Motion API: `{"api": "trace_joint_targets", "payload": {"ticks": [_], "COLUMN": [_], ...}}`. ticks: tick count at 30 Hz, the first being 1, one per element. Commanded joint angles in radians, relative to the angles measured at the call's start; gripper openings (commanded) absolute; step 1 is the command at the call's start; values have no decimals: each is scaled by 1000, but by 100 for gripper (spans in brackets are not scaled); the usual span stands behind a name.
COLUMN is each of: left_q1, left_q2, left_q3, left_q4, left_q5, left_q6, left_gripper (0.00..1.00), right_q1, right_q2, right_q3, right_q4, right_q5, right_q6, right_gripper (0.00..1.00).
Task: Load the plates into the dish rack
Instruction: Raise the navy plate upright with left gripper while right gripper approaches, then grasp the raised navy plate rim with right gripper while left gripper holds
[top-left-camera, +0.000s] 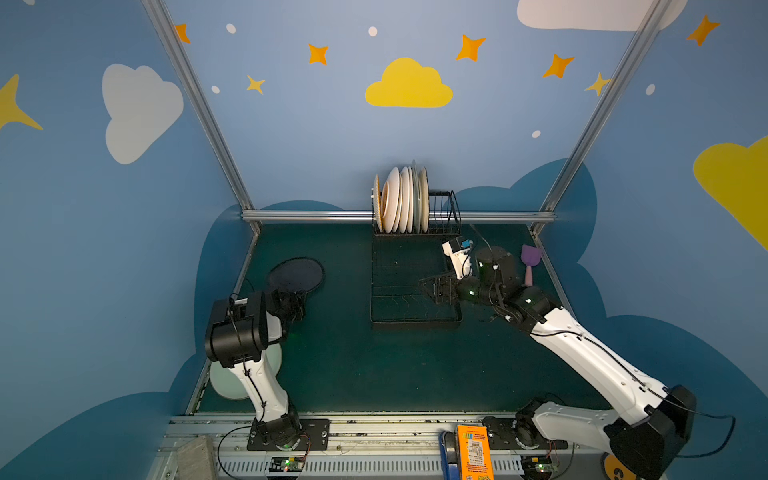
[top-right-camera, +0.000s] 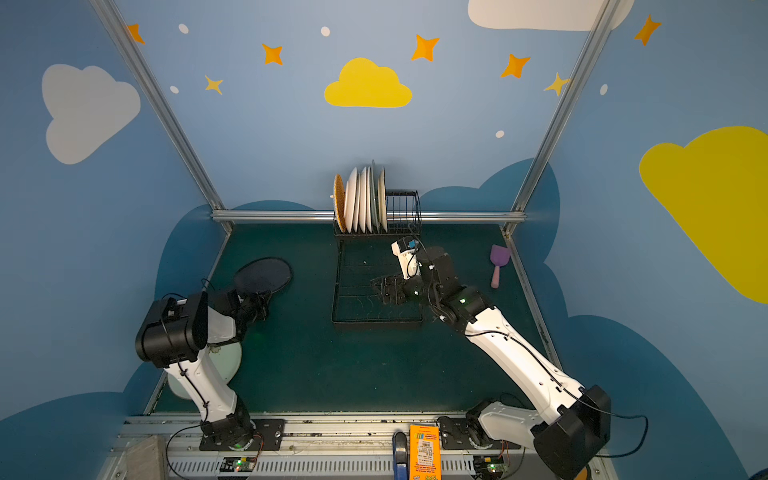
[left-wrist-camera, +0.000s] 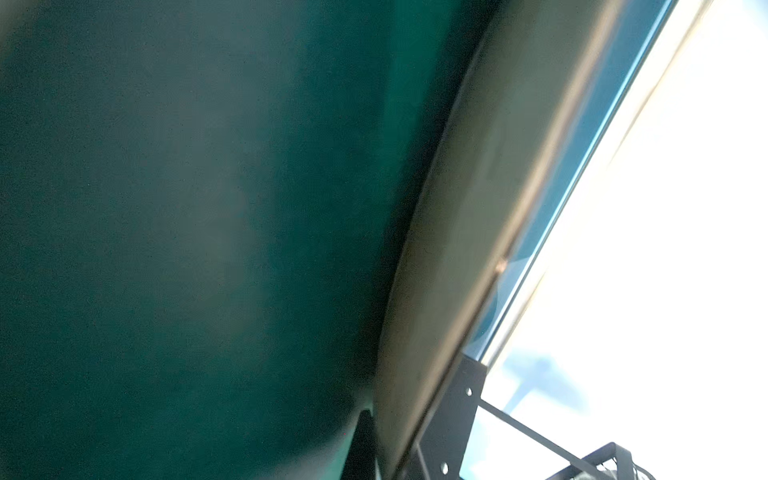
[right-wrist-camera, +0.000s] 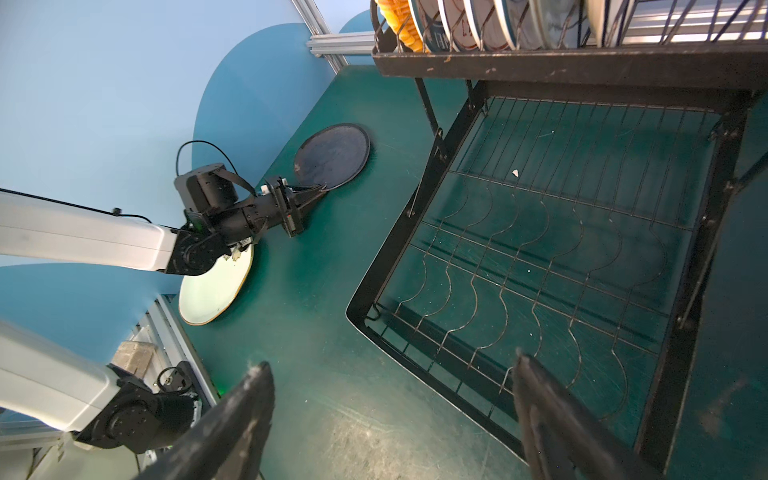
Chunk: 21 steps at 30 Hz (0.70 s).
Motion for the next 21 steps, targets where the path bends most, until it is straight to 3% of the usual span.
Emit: {"api": "trace_joint_targets", "payload": {"ticks": [1, 9, 21], "left_q1": [37, 85, 117], "left_q2": [-60, -224, -630], "left_q3": [-44, -123, -84], "left_q4": [2, -3, -570], "left_q5": [85, 170, 246], "left_q6": [44, 64, 254], "left_gripper": [4, 3, 4], "right_q1": [15, 82, 190], "right_q2": [14, 70, 179], "right_q3": [-32, -63, -121], "right_q4": [73, 198, 437], "right_q5": [-18, -64, -63], "right_q6": [-41, -177, -535], "right_gripper": [88, 88, 88]}}
